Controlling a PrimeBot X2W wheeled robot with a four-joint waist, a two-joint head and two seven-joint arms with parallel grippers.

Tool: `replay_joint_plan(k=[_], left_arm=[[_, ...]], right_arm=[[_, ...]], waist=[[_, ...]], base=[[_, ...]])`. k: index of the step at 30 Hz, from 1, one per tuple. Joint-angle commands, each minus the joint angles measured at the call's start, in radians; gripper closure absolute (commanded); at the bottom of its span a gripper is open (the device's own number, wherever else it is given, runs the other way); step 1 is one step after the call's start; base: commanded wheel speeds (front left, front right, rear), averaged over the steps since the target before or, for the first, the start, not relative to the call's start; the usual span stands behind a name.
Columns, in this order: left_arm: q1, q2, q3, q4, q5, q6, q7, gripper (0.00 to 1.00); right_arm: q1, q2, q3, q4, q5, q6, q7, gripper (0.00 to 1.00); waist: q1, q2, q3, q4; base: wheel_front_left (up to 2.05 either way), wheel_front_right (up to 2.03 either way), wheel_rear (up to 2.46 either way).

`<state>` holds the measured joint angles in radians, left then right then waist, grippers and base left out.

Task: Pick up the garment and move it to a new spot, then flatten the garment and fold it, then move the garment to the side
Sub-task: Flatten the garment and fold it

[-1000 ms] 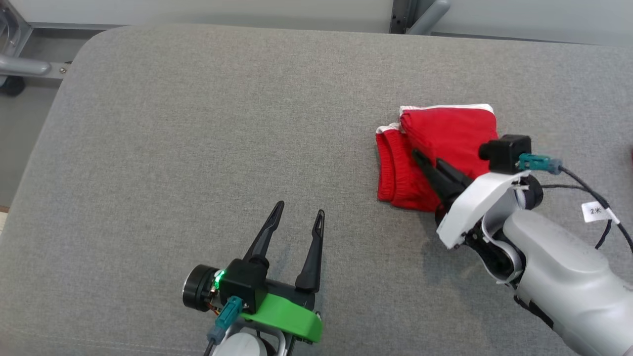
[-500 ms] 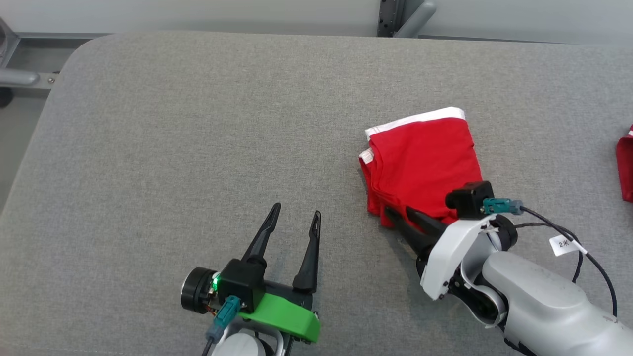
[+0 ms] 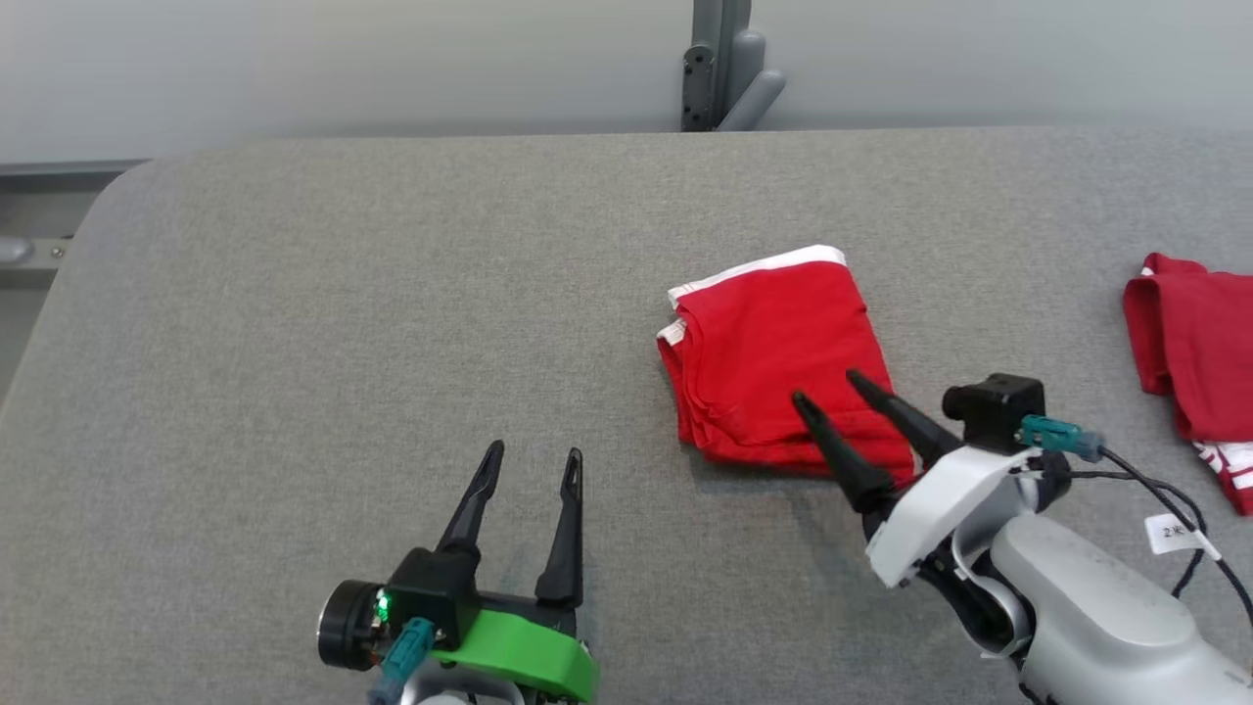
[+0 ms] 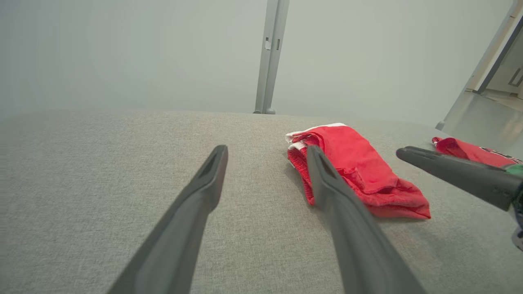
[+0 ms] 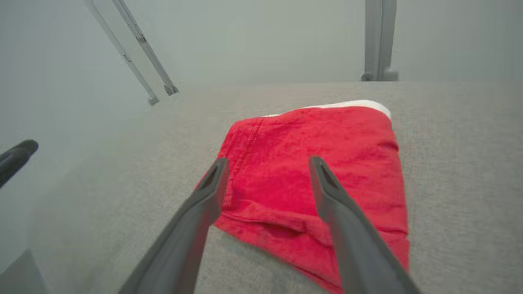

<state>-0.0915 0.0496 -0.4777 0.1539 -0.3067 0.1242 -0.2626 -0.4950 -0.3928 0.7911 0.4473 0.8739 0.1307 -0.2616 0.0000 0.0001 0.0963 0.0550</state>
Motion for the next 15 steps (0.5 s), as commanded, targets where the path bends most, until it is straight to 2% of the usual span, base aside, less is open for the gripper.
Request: replay_joint_plan(k=[1, 8, 12, 15], left_arm=[[0.023, 0.002, 0.014, -0.008, 0.004, 0.008, -0.002, 0.0], [0.08, 0.002, 0.11, -0.031, 0.026, 0.006, -0.002, 0.0], [0.119, 0.002, 0.165, -0.059, 0.05, 0.014, -0.002, 0.0], [0.15, 0.002, 0.199, -0.08, 0.068, 0.019, -0.002, 0.0]], right_arm=[[0.033, 0.004, -0.042, -0.007, -0.046, 0.0, -0.003, 0.0], [0.235, 0.094, -0.393, -0.078, -0.346, 0.0, -0.004, 0.0], [0.33, 0.151, -0.526, -0.154, -0.486, 0.0, -0.004, 0.0], [0.393, 0.186, -0.587, -0.204, -0.571, 0.0, -0.004, 0.0]], waist=[[0.0, -0.0001, -0.04, -0.04], [0.0, -0.0001, -0.091, -0.084], [0.0, -0.0001, -0.106, -0.102], [0.0, -0.0001, -0.118, -0.113]], base=[[0.0, 0.0, 0.0], [0.0, 0.0, 0.0], [0.0, 0.0, 0.0], [0.0, 0.0, 0.0]])
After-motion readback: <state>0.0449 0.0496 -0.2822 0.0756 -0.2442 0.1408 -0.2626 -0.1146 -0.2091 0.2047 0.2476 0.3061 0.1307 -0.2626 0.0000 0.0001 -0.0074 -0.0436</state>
